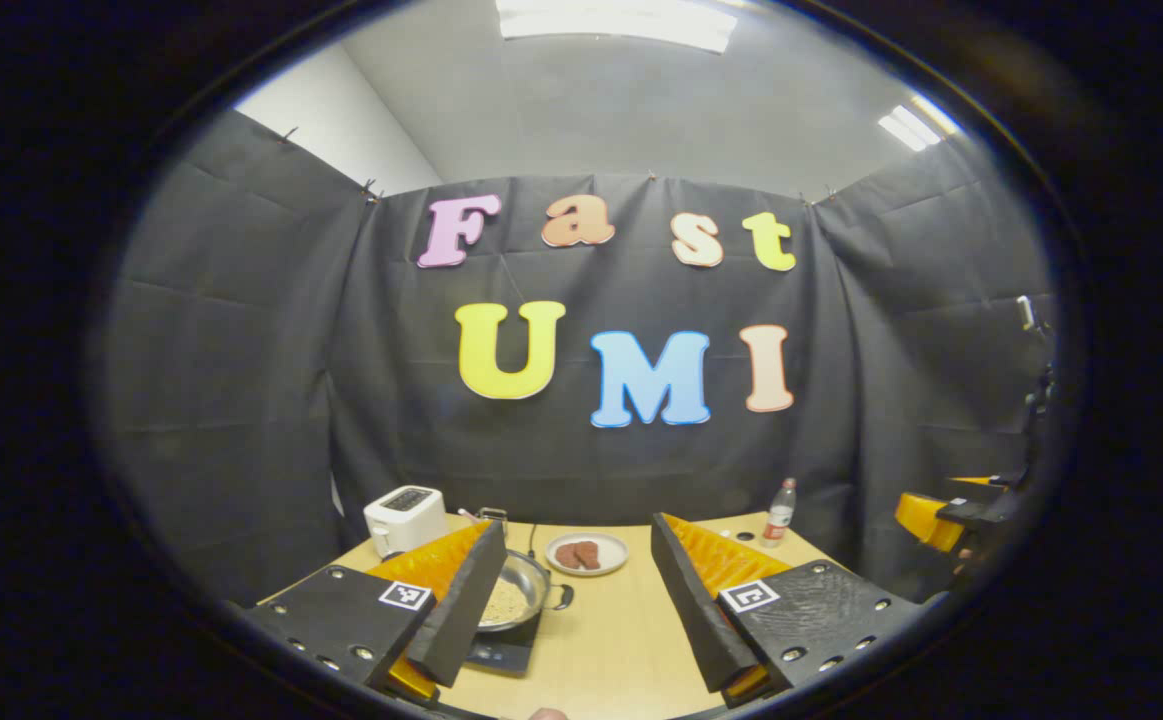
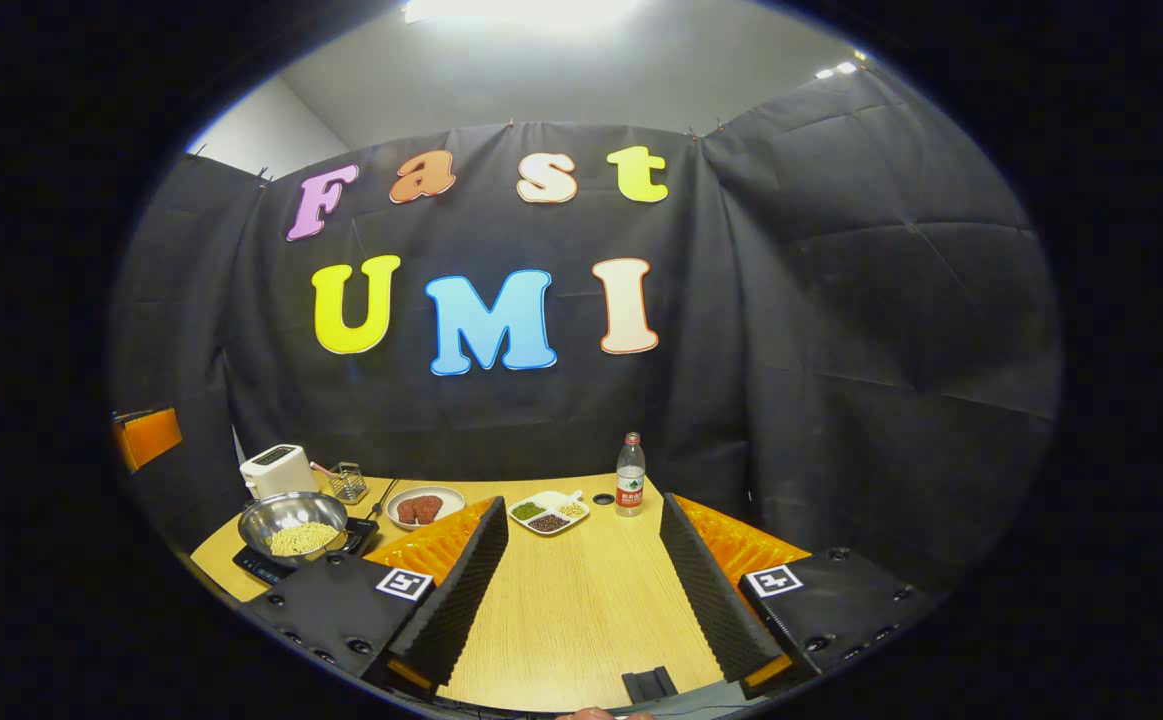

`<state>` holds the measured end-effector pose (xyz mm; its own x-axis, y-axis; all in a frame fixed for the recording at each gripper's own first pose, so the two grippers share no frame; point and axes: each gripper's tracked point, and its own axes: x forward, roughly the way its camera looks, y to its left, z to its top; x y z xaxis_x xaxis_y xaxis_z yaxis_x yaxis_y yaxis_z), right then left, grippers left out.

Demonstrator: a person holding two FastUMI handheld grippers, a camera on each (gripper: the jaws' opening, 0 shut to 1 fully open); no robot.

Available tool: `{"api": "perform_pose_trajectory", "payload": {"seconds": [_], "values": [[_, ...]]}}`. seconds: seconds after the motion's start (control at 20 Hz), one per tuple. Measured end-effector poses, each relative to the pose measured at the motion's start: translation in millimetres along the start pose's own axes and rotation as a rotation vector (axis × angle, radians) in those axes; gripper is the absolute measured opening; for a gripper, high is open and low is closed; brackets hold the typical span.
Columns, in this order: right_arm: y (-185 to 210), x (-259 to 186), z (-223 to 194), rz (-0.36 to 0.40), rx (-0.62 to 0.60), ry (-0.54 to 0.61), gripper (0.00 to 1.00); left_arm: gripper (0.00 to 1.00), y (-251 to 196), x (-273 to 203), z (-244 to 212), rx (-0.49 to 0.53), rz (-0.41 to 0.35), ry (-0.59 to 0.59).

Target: First push the handle of the pot to place it horizontally, then grasp the pot with both hands and set it on the induction cooktop.

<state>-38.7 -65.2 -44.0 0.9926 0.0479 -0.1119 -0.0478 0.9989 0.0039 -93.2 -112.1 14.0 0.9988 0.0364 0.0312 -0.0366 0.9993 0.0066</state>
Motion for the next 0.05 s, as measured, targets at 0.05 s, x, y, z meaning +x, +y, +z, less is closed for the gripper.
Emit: {"api": "perform_pose_trajectory", "payload": {"seconds": [0.05], "values": [[0.1,-2.1,-4.9,-0.015,0.004,0.005,0.98,0.89,6.6,4.2,-4.6,-0.001,0.019,0.005]]}}
